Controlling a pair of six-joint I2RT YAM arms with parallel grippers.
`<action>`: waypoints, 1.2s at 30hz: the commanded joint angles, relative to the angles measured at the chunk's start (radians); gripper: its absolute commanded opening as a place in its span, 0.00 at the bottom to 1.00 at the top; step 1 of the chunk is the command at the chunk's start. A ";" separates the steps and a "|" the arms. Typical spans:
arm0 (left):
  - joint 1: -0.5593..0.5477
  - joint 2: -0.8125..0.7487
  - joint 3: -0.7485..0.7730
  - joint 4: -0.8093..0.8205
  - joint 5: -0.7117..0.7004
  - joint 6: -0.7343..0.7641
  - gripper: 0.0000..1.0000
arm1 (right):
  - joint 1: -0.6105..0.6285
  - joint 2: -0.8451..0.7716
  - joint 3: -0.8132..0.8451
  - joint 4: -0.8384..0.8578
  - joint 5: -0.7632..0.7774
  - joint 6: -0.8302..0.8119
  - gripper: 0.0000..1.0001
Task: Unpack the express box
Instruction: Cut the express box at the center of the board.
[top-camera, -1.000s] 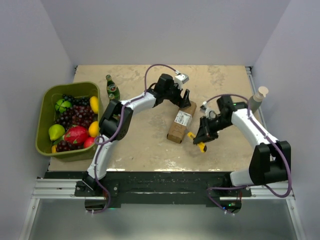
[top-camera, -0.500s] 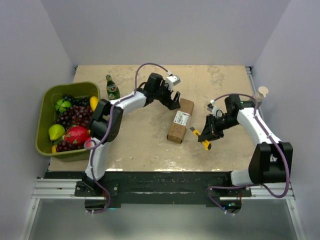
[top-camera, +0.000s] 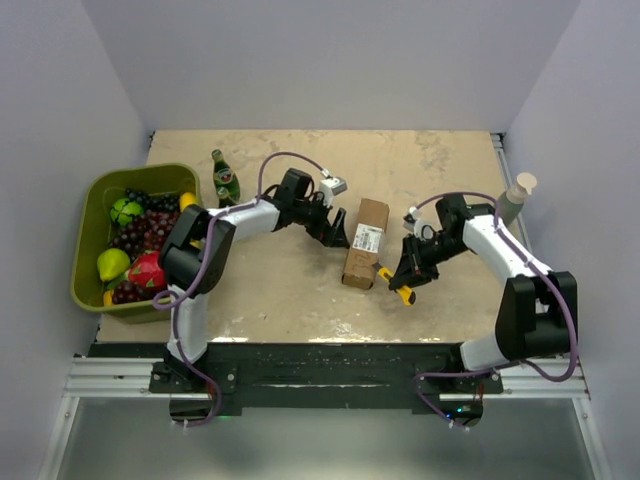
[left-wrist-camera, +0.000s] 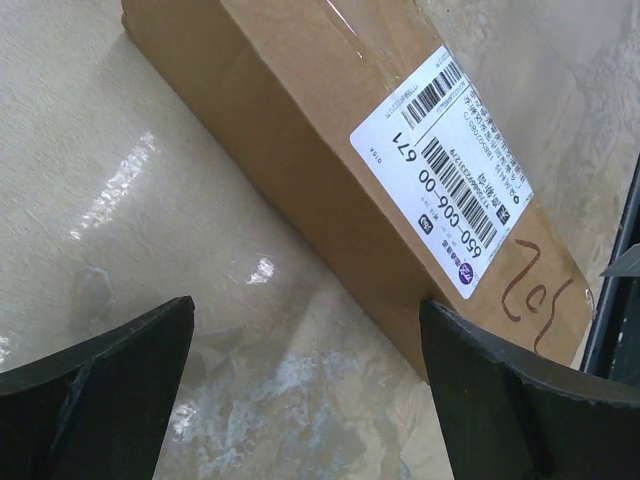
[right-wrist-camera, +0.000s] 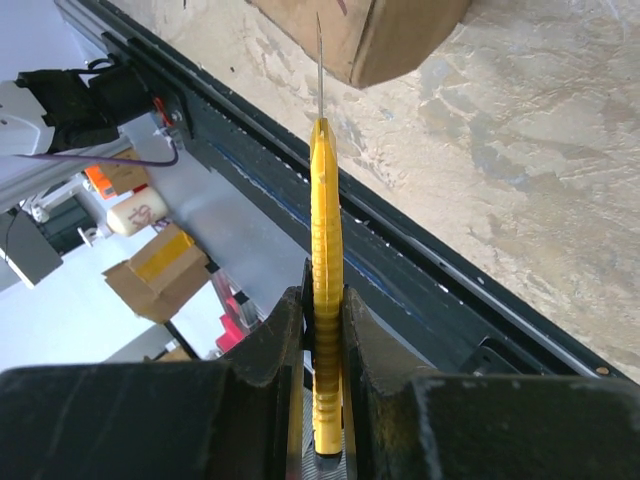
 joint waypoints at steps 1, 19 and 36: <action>-0.004 -0.028 -0.010 0.026 0.016 -0.072 0.98 | -0.005 0.007 0.019 0.007 0.043 0.014 0.00; -0.065 -0.074 -0.082 0.127 0.136 -0.208 1.00 | -0.028 -0.025 0.006 -0.008 0.094 0.028 0.00; -0.090 0.007 -0.102 0.062 -0.015 -0.239 0.97 | -0.027 0.015 -0.010 0.011 0.075 0.026 0.00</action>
